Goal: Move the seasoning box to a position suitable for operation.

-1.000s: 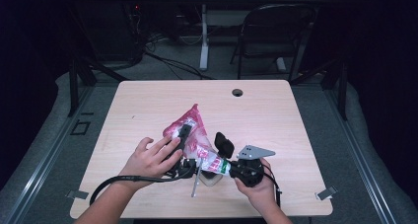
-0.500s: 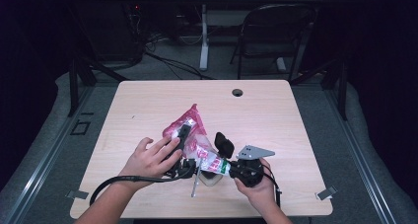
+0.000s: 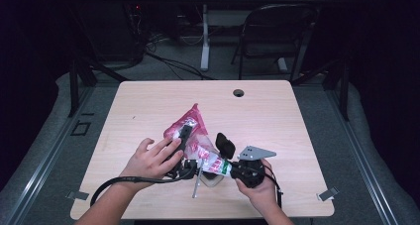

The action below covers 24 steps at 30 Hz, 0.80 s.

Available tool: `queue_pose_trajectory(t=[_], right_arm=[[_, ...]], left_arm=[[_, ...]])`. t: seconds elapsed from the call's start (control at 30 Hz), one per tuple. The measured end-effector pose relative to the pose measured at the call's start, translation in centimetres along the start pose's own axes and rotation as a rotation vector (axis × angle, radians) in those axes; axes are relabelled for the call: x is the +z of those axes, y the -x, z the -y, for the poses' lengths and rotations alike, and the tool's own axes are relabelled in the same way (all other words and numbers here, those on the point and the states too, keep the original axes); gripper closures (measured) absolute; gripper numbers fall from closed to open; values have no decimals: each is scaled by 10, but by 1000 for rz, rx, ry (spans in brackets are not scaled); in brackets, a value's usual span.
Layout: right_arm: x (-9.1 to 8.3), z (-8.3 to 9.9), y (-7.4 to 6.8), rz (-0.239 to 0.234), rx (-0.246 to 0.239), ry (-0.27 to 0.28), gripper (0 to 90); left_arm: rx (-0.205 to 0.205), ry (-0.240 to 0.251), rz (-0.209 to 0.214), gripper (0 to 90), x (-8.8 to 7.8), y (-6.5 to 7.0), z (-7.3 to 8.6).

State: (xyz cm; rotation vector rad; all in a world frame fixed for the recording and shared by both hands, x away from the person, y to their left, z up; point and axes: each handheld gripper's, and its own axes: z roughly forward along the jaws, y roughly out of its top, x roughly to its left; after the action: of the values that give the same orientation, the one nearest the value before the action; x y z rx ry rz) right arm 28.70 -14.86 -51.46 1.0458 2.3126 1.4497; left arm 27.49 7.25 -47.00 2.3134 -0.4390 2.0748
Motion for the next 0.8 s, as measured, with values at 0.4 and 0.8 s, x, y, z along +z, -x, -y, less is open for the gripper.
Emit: queue_pose_trajectory(t=[0.4,0.8], right_arm=[[0,0,0,0,2,0,900],[1,1,1,1,4,-1,900]], left_arm=[[6,7,-6,621,0,-1,-1],[11,9,-5,617,0,-3,-2]])
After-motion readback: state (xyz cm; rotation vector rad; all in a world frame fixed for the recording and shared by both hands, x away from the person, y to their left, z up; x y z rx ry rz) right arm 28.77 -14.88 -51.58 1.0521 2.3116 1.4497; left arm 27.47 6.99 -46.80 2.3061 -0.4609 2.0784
